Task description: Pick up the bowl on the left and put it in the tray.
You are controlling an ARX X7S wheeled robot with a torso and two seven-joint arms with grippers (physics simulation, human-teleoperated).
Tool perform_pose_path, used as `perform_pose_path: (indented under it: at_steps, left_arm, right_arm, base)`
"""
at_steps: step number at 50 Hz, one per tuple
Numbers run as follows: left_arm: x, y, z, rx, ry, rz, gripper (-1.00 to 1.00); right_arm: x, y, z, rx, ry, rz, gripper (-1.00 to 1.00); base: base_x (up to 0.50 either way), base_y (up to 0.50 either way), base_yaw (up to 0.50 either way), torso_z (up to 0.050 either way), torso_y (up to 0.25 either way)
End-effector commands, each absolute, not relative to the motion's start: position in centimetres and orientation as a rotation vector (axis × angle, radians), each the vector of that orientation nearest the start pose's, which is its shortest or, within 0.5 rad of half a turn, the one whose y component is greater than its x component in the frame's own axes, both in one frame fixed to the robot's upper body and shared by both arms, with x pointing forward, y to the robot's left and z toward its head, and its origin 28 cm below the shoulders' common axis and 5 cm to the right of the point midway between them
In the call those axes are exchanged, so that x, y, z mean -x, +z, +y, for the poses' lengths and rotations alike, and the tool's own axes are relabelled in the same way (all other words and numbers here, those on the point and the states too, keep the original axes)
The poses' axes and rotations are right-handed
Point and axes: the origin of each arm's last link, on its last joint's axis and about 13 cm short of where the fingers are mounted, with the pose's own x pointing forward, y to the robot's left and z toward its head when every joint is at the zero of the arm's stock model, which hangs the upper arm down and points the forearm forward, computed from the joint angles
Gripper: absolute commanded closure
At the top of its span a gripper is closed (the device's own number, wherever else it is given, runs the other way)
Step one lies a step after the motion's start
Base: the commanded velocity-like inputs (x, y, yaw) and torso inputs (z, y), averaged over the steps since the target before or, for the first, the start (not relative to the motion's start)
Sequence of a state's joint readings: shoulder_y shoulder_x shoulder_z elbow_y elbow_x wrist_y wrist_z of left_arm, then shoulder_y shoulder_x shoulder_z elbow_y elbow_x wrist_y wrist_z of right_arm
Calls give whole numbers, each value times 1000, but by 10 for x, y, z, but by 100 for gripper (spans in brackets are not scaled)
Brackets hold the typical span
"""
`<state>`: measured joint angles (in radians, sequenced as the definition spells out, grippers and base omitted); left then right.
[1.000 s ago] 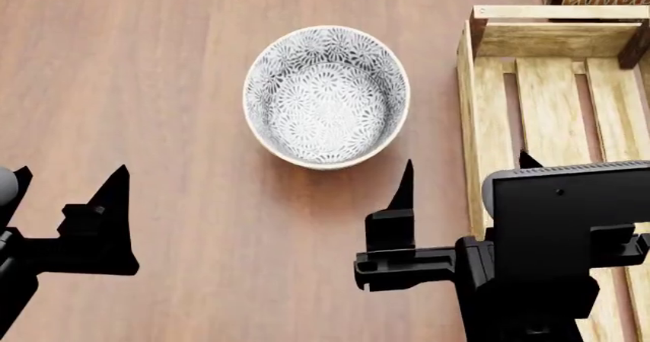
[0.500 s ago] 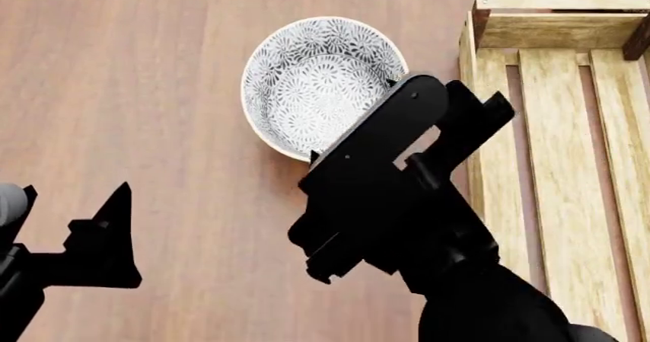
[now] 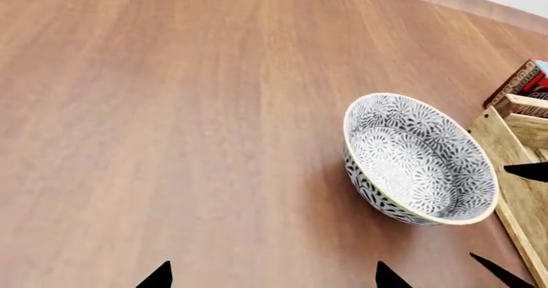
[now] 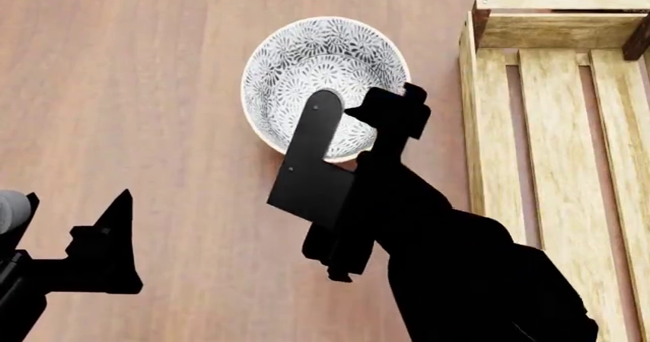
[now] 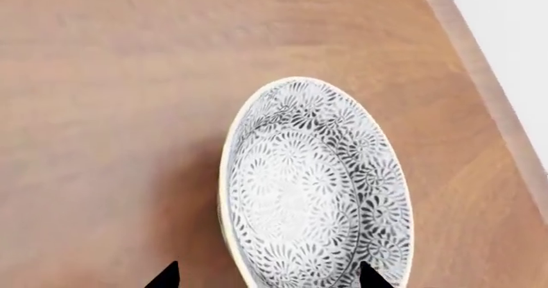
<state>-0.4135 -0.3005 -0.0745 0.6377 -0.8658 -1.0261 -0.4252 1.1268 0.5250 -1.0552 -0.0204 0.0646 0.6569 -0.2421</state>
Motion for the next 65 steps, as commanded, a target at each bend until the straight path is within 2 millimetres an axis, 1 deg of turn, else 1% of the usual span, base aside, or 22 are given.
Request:
perform_pose_path:
  at_steps: [1, 12, 21, 22, 35, 38, 45, 46, 53, 54, 56, 59, 61, 65]
  left_arm:
    - [-227, 176, 221, 194, -137, 53, -100]
    - [-227, 174, 223, 206, -138, 54, -100]
    - [-227, 174, 225, 207, -133, 55, -100]
    - [-227, 174, 225, 206, -131, 55, -100]
    - [-226, 176, 225, 206, -132, 49, -100]
    - [-226, 176, 225, 207, -131, 49, -100]
    - [-226, 175, 225, 208, -133, 49, -100]
    - [-226, 175, 225, 209, -133, 50, -100]
    - [-226, 175, 225, 210, -131, 49, -100]
    - [-226, 175, 225, 209, -130, 49, -100]
    - [-226, 175, 225, 209, -131, 50, -100]
    - [-225, 175, 225, 208, -132, 50, -100]
    - [-225, 176, 225, 207, -130, 49, -100]
    - [-225, 176, 225, 214, -126, 52, -100]
  right_arm:
    - [-373, 203, -108, 1178, 544, 65, -100]
    - [-390, 193, -103, 1217, 535, 67, -100]
    - [-395, 187, -102, 1212, 529, 64, -100]
    - [-396, 188, -103, 1208, 518, 50, 100]
    - [-392, 190, -104, 1209, 516, 43, 100]
    - [-388, 197, -104, 1210, 517, 21, 100]
    - [-379, 225, -104, 1200, 490, -55, 100]
    - [-376, 233, -105, 1198, 482, -71, 100]
    - [-361, 262, -111, 1188, 449, -123, 100]
    - [-357, 270, -112, 1180, 442, -138, 100]
    - [-353, 276, -114, 1177, 435, -147, 100]
    - [-346, 284, -118, 1187, 425, -157, 100]
    - [-341, 290, -125, 1201, 401, -159, 100]
    - [-333, 292, -141, 1217, 353, -135, 100]
  base:
    - [0, 0, 0, 0, 0]
    - [0, 0, 0, 0, 0]
    - [0, 0, 0, 0, 0]
    - [0, 0, 0, 0, 0]
    - [0, 0, 0, 0, 0]
    - [0, 0, 0, 0, 0]
    - [0, 0, 0, 0, 0]
    - [0, 0, 0, 0, 0]
    - [0, 0, 0, 0, 0]
    - [0, 0, 0, 0, 0]
    - [0, 0, 0, 0, 0]
    - [0, 0, 0, 0, 0]
    - [0, 0, 0, 0, 0]
    - [0, 0, 0, 0, 0]
